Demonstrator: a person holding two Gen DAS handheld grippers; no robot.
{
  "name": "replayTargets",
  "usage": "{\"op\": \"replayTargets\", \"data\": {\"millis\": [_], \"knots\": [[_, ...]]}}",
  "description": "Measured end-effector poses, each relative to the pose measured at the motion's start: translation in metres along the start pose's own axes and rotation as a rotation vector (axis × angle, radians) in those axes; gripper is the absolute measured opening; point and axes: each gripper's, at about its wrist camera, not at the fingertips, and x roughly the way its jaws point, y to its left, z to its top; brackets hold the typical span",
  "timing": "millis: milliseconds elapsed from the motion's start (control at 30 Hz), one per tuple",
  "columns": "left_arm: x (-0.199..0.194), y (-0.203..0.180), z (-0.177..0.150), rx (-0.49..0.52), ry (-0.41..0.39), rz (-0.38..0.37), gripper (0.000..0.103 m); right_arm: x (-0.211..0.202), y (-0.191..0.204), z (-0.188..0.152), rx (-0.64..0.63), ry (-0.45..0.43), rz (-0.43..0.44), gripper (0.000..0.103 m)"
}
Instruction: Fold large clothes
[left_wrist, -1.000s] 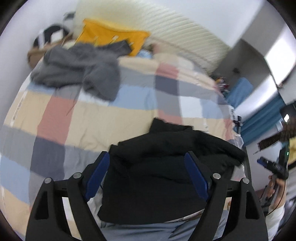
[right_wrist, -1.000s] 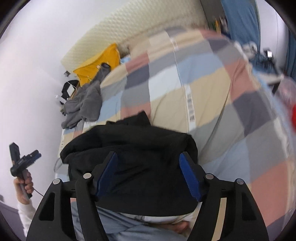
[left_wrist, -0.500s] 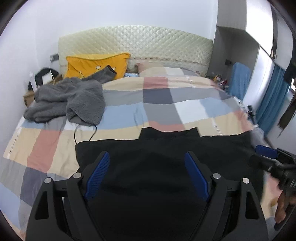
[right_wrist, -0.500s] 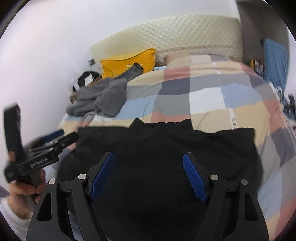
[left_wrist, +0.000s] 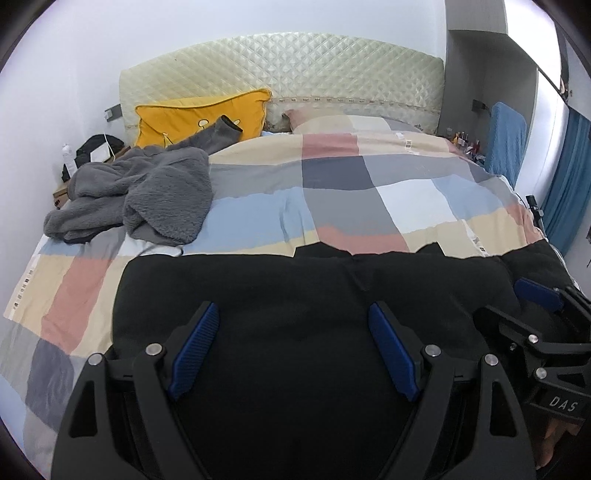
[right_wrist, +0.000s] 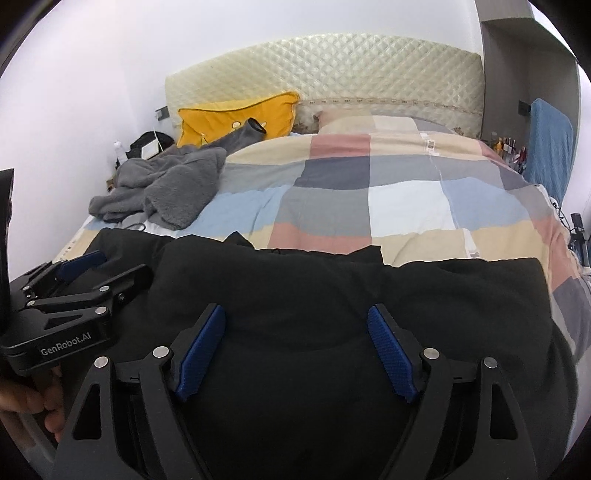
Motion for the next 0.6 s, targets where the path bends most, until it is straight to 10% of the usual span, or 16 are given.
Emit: {"op": "replayTargets", "data": {"millis": [600], "knots": [[0.050, 0.015, 0.000, -0.068, 0.099, -0.066, 0.085, 0.053, -0.008, 0.013, 0.048, 0.077, 0.061, 0.089]]}}
